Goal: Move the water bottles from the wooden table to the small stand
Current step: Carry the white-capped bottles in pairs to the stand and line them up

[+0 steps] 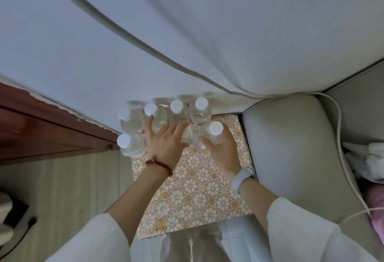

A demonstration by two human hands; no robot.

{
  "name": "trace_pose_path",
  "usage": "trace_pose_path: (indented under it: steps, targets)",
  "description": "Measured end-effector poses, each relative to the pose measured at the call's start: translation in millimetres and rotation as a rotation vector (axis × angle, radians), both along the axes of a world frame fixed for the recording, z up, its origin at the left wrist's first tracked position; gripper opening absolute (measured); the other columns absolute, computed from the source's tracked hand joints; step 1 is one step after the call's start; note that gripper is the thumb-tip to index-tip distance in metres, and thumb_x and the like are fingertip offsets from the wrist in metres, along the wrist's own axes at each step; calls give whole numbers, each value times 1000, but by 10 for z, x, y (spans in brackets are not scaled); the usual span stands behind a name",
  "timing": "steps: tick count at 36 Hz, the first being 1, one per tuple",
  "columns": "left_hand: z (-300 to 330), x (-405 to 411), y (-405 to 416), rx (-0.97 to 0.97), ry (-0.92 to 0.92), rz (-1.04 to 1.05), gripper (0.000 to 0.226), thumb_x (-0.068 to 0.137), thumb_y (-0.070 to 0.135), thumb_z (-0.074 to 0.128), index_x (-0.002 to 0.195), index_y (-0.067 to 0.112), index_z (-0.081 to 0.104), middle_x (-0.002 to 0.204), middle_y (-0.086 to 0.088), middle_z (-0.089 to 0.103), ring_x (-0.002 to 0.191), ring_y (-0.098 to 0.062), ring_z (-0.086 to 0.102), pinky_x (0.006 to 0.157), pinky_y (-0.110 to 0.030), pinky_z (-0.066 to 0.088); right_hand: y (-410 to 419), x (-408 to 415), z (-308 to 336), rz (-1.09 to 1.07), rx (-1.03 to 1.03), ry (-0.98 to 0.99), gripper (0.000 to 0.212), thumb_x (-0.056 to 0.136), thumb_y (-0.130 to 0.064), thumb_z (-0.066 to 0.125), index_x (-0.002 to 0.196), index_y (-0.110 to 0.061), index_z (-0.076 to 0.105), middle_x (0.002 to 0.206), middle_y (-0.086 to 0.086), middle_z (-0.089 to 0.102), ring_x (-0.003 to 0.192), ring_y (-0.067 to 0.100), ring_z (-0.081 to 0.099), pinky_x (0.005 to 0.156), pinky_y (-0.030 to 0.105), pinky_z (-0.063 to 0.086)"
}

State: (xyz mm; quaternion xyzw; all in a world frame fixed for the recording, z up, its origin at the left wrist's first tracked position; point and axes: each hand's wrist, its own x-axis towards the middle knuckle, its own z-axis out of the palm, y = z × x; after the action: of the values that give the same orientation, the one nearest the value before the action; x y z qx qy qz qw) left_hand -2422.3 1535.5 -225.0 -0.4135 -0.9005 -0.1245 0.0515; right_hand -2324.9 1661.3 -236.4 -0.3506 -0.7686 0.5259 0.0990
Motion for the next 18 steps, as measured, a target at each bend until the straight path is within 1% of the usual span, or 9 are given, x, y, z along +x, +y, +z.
trace_pose_path:
  steps: [1,2,3,5,10,11,15,18]
  targets:
    - [-3,-14,17,-11,-2,9,54,53,32,84,99,23,57,80,8,71,78,-14,68,106,-55,22,-11,-44,-23,-9,-9,-11,44,76,-28,70,115,-22,50,112,1,61,105,17,56,89,30,49]
    - [-7,-24,30,-22,-1,15,54,54,33,83,100,24,56,82,8,71,78,-14,68,106,-53,20,-22,-78,-30,-18,-15,-32,50,76,-31,69,120,-22,48,117,4,59,110,21,54,92,37,49]
    - [-14,-30,37,-31,-2,19,54,55,33,83,101,24,55,83,7,71,79,-14,68,106,-50,17,-29,-102,-32,-24,-22,-49,54,77,-32,69,124,-21,45,122,7,56,113,23,52,95,41,47]
    - [-17,-26,24,-40,-10,23,55,56,32,83,103,23,55,87,6,71,79,-15,68,104,-47,16,-40,-109,-37,-23,-46,-69,58,77,-33,69,127,-19,43,126,10,53,115,25,51,96,46,46]
    - [-1,-46,-23,-5,-28,7,57,53,30,85,102,21,57,85,6,72,75,-16,68,97,-41,22,-61,-83,-31,-32,-96,-60,66,69,-48,63,126,-20,44,127,8,51,118,23,49,98,44,45]
    - [-1,-53,-27,5,-29,0,56,52,29,85,101,21,58,85,6,72,74,-15,69,96,-40,23,-72,-85,-36,-42,-105,-49,66,69,-48,63,125,-20,45,127,8,51,118,23,48,98,43,45]
    - [-28,-82,-50,23,0,-42,57,53,28,85,103,22,59,92,6,72,77,-15,69,94,-39,26,-114,-97,-30,-81,-116,1,58,73,-37,66,124,-18,46,128,9,49,119,23,46,99,43,44]
    - [-35,-105,-66,-16,37,-77,62,52,32,85,107,23,56,94,6,71,84,-16,68,93,-40,27,-89,-89,-8,-48,-112,-27,60,74,-39,65,126,-18,42,129,8,47,119,22,46,98,44,45]
